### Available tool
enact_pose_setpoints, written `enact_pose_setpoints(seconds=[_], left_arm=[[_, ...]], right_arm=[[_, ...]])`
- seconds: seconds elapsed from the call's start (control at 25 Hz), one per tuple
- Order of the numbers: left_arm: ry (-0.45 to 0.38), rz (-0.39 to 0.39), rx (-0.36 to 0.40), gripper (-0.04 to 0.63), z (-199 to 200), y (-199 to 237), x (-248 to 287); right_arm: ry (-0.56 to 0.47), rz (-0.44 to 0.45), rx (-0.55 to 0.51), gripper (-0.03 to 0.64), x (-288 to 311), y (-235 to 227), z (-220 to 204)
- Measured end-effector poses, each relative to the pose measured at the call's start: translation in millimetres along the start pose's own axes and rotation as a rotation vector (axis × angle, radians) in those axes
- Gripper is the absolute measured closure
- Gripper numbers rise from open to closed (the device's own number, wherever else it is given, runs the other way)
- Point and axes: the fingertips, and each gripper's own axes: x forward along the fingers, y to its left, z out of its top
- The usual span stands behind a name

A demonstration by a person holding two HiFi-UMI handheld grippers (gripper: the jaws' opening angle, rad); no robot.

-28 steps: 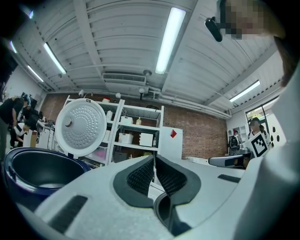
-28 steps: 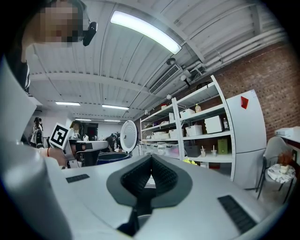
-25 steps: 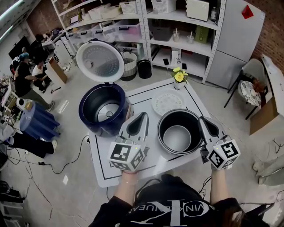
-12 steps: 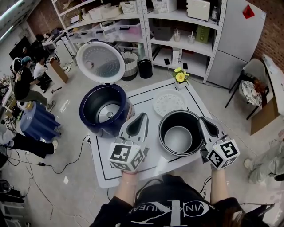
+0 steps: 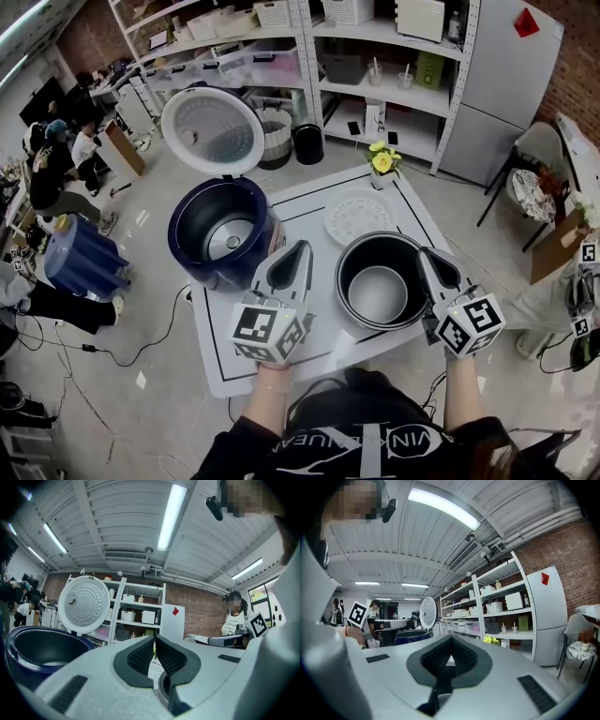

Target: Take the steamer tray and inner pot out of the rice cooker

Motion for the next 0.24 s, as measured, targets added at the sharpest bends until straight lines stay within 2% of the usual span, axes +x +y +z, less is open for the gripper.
enact_pose_setpoints(seconds=[0.24], left_arm=[[0.007,0.000,-0.002,0.575,-1.8,0.6,1.3]], right_arm=[[0.009,-0.004,0.009,0.618,0.5,-2.1,-3.9]])
